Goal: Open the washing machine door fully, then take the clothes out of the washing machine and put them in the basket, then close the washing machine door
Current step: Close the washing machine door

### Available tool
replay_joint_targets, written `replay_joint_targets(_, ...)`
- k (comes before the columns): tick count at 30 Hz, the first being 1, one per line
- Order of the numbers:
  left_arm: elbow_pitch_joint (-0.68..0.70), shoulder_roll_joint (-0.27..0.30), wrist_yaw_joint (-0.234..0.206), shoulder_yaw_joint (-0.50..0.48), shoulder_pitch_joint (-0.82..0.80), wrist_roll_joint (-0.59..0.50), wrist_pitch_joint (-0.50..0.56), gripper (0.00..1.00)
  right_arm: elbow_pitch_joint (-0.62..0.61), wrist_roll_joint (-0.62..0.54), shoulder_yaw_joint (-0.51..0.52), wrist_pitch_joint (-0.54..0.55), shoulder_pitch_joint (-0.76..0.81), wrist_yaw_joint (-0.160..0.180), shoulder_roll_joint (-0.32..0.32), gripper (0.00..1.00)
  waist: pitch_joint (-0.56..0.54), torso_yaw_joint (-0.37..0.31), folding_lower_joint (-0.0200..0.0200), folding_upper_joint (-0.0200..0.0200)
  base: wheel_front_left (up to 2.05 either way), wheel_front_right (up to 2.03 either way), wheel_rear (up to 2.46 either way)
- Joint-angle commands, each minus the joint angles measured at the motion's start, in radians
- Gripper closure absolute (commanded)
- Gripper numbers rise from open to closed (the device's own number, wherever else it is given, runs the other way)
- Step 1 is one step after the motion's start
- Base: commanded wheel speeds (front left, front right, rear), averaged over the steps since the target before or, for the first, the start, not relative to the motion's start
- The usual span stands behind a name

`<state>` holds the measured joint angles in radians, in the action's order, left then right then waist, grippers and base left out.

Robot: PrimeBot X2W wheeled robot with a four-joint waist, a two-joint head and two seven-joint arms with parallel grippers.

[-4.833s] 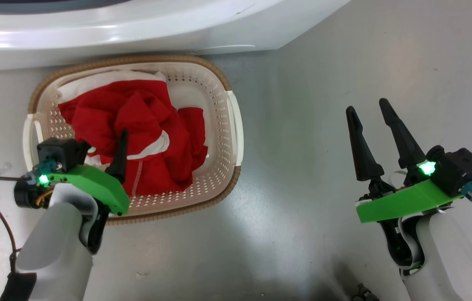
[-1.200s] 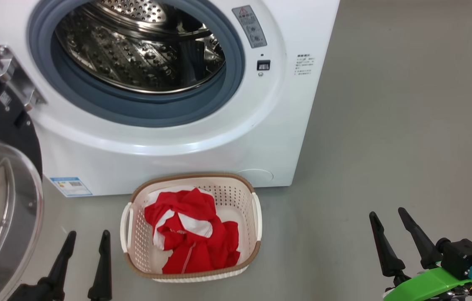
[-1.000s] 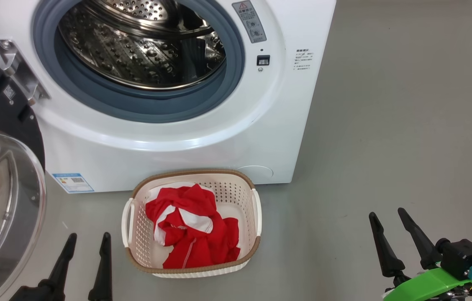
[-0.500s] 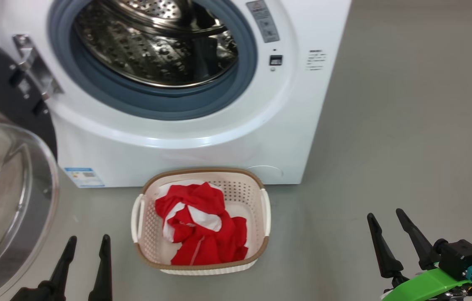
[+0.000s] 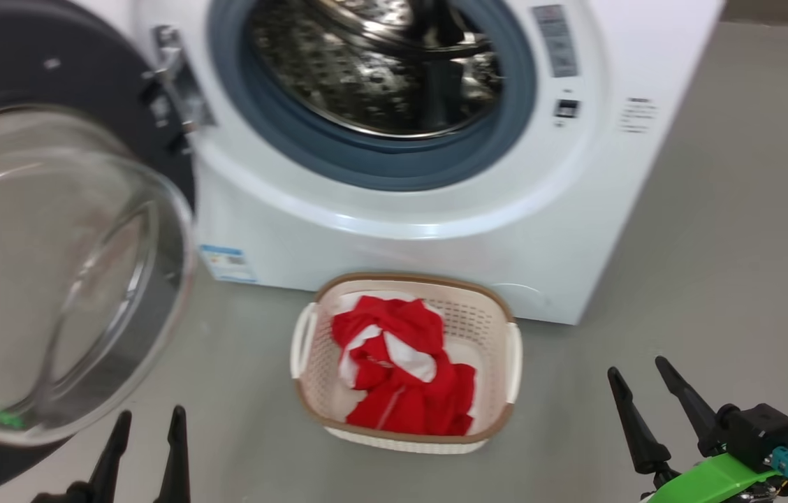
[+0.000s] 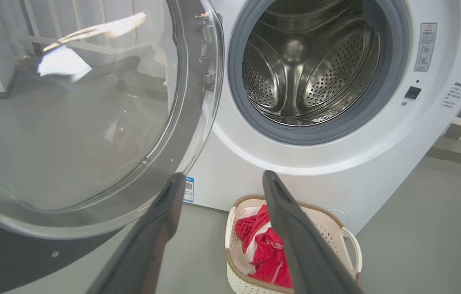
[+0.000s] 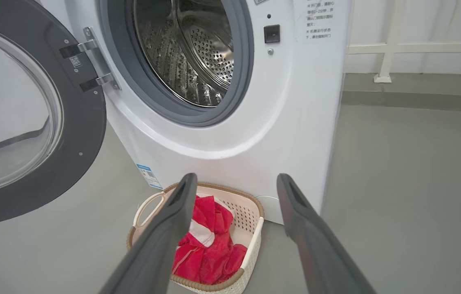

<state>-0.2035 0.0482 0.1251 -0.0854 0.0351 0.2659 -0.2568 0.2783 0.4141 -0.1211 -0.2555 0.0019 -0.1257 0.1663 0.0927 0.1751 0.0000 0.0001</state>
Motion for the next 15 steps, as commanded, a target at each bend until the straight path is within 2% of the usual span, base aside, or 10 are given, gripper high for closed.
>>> replay_joint_targets(1, 0.016, 0.006, 0.006, -0.037, 0.0, 0.006, -0.005, 0.0, -0.016, 0.005, -0.033, -0.006, -0.027, -0.005, 0.023, 0.0, -0.015, 0.088, 0.0, -0.0001, 0.0, 0.0, 0.0)
replay_joint_targets(9, -0.002, 0.003, 0.005, -0.033, 0.019, 0.022, -0.005, 0.0, 0.0, 0.015, -0.08, -0.006, -0.042, -0.005, 0.038, 0.0, -0.036, 0.206, 0.0, -0.0001, 0.0, 0.0, 0.0)
replay_joint_targets(15, -0.002, 0.002, -0.012, -0.023, 0.037, 0.048, -0.005, 0.0, 0.014, 0.024, -0.121, -0.006, -0.054, -0.005, 0.04, 0.0, -0.054, 0.291, 0.0, -0.0001, 0.0, 0.0, 0.0)
